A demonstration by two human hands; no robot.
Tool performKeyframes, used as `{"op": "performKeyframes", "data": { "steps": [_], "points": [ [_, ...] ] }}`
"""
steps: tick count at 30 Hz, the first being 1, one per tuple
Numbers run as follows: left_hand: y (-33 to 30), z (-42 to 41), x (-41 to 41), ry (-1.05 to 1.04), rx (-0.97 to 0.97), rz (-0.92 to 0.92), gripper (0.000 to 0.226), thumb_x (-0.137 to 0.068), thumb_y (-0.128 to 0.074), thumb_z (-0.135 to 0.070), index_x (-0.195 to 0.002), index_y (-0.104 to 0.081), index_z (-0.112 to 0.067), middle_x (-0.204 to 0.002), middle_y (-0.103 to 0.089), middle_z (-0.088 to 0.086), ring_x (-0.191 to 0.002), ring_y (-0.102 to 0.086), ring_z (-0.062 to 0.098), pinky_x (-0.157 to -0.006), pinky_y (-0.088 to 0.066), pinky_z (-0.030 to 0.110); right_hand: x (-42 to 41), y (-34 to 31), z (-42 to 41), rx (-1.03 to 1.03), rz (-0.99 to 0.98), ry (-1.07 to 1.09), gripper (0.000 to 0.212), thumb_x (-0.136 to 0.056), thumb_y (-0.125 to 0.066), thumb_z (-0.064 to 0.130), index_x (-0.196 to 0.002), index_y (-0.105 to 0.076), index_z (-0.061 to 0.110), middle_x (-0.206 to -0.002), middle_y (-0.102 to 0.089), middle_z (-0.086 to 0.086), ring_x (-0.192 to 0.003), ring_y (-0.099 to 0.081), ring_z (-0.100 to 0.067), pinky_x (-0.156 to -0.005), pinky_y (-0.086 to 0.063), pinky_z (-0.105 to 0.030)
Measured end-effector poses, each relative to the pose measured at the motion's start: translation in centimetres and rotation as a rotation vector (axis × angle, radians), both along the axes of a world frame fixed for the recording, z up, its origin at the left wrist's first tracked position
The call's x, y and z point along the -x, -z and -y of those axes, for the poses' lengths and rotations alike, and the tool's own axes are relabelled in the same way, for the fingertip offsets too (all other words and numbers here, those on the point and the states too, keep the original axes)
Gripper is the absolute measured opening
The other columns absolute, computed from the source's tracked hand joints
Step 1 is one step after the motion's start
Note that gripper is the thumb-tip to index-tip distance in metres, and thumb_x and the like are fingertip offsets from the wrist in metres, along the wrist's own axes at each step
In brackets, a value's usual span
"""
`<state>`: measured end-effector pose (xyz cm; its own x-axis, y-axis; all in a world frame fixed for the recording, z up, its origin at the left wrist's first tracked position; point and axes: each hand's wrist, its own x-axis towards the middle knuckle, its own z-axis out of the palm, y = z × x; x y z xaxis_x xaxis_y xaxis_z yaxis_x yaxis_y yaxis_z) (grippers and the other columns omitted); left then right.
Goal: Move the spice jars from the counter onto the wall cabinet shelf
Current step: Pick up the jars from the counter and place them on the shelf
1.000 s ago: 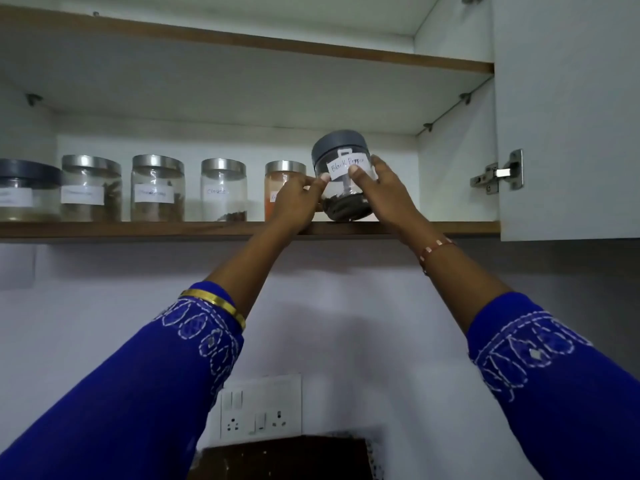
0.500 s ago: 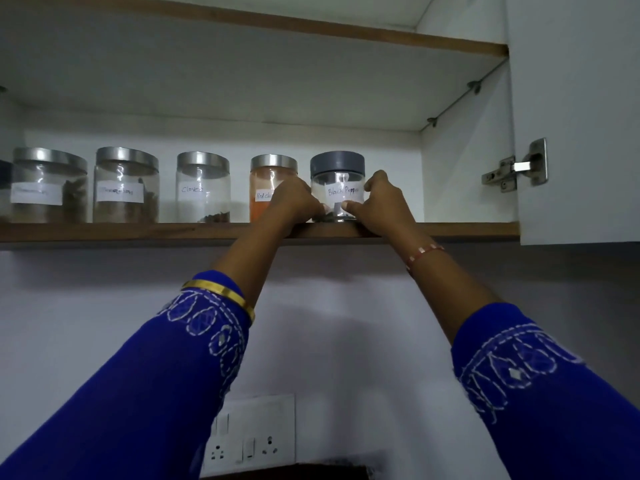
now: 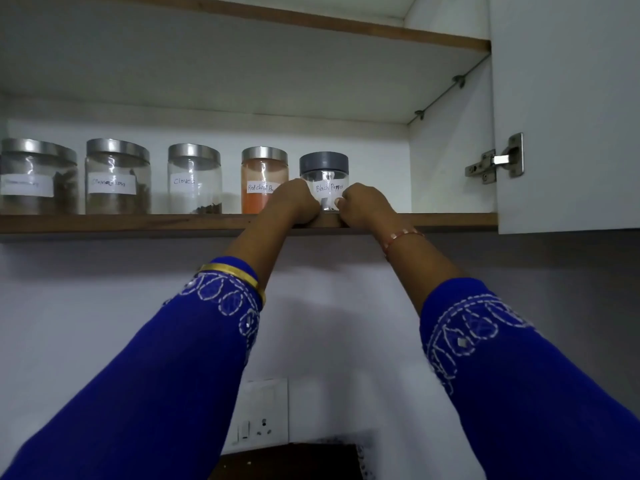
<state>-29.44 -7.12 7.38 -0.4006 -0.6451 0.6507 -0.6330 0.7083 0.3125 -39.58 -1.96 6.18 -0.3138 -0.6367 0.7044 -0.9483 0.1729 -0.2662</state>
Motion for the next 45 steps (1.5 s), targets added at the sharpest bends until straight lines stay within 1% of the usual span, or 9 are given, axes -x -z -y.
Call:
{"op": "performKeyframes", "data": {
  "steps": [4,8,14,23,26,31,35,40,45],
  "points": [
    [2.5,-1.3,-0.7,0.123,0.146,-0.169,0.04,-0.092,-0.043,-0.01,-0.131,-0.049,-0.009,-0.133,-0.055,0.013,-0.12,-0.052,0.028,-0.096,-0.042,0.033,-0.5,2.5,-1.1,0.122,-0.097,-0.076,0.031,-0.096,-0.039,0.014,-0.104,-0.061,-0.005,-0.109,-0.063,-0.024,-0.101,-0.057,-0.037,-0.081,-0.042,-0.034],
    [6.8,-2.8,-2.3,0.394,0.239,-0.289,0.039,-0.093,-0.043,-0.007,-0.131,-0.05,-0.005,-0.134,-0.054,0.014,-0.124,-0.05,0.024,-0.107,-0.039,0.035,-1.6,7.3,-3.1,0.186,-0.19,-0.185,0.04,-0.095,-0.043,0.013,-0.134,-0.045,0.004,-0.138,-0.047,-0.018,-0.129,-0.041,-0.031,-0.108,-0.031,-0.037],
    [14.7,-5.9,-5.9,0.435,0.126,-0.326,0.04,-0.096,-0.041,-0.009,-0.136,-0.043,-0.011,-0.145,-0.043,0.007,-0.139,-0.033,0.017,-0.115,-0.023,0.028,-4.9,15.0,-6.8,0.156,0.031,-0.221,0.049,-0.099,-0.039,0.026,-0.146,-0.027,0.017,-0.157,-0.021,-0.002,-0.146,-0.015,-0.017,-0.116,-0.015,-0.027],
    [28.6,-8.9,-11.9,0.433,-0.195,-0.368,0.037,-0.096,-0.042,-0.009,-0.133,-0.047,-0.012,-0.14,-0.048,0.004,-0.128,-0.041,0.009,-0.099,-0.023,-0.001,-9.3,29.4,-12.2,0.165,0.497,-0.274,0.043,-0.094,-0.05,0.021,-0.136,-0.045,0.013,-0.144,-0.043,-0.007,-0.133,-0.04,-0.018,-0.101,-0.028,-0.012],
    [33.7,-9.7,-13.4,0.43,-0.329,-0.381,0.037,-0.095,-0.044,-0.005,-0.132,-0.049,-0.008,-0.137,-0.05,0.006,-0.122,-0.039,0.002,-0.091,-0.022,-0.011,-10.8,35.5,-13.6,0.07,0.656,-0.272,0.042,-0.093,-0.052,0.018,-0.134,-0.047,0.01,-0.139,-0.047,-0.009,-0.13,-0.044,-0.02,-0.105,-0.033,-0.02],
    [41.7,-11.3,-15.6,0.343,-0.58,-0.411,0.038,-0.094,-0.045,-0.004,-0.132,-0.048,-0.004,-0.139,-0.049,0.011,-0.127,-0.041,0.01,-0.096,-0.031,-0.002,-13.9,44.2,-15.6,-0.199,0.838,-0.151,0.041,-0.092,-0.055,0.023,-0.131,-0.05,0.015,-0.137,-0.05,-0.005,-0.127,-0.046,-0.017,-0.099,-0.031,-0.019],
    [46.4,-12.8,-16.7,0.239,-0.838,-0.432,0.038,-0.095,-0.044,-0.008,-0.134,-0.047,-0.009,-0.142,-0.047,0.006,-0.132,-0.042,0.018,-0.109,-0.035,0.026,-15.2,47.2,-16.7,-0.409,0.843,-0.176,0.037,-0.091,-0.055,0.019,-0.127,-0.053,0.01,-0.134,-0.051,-0.005,-0.122,-0.047,-0.015,-0.102,-0.035,-0.023],
    [50.9,-13.2,-17.7,0.141,-1.034,-0.417,0.038,-0.094,-0.047,-0.012,-0.132,-0.048,-0.013,-0.138,-0.051,0.006,-0.128,-0.047,0.019,-0.104,-0.039,0.029,-15.2,50.4,-15.6,-0.558,0.828,-0.209,0.036,-0.085,-0.057,0.033,-0.12,-0.056,0.025,-0.128,-0.052,0.004,-0.12,-0.051,-0.011,-0.108,-0.039,-0.036],
    [53.5,-14.2,-17.9,0.09,-1.104,-0.427,0.036,-0.093,-0.044,-0.006,-0.128,-0.051,-0.007,-0.132,-0.055,0.012,-0.122,-0.052,0.023,-0.106,-0.042,0.039,-15.9,52.2,-14.7,-0.64,0.72,-0.143,0.056,-0.091,-0.054,0.013,-0.143,-0.034,0.019,-0.153,-0.019,-0.013,-0.142,-0.022,-0.027,-0.117,-0.023,-0.037]
  ]
}}
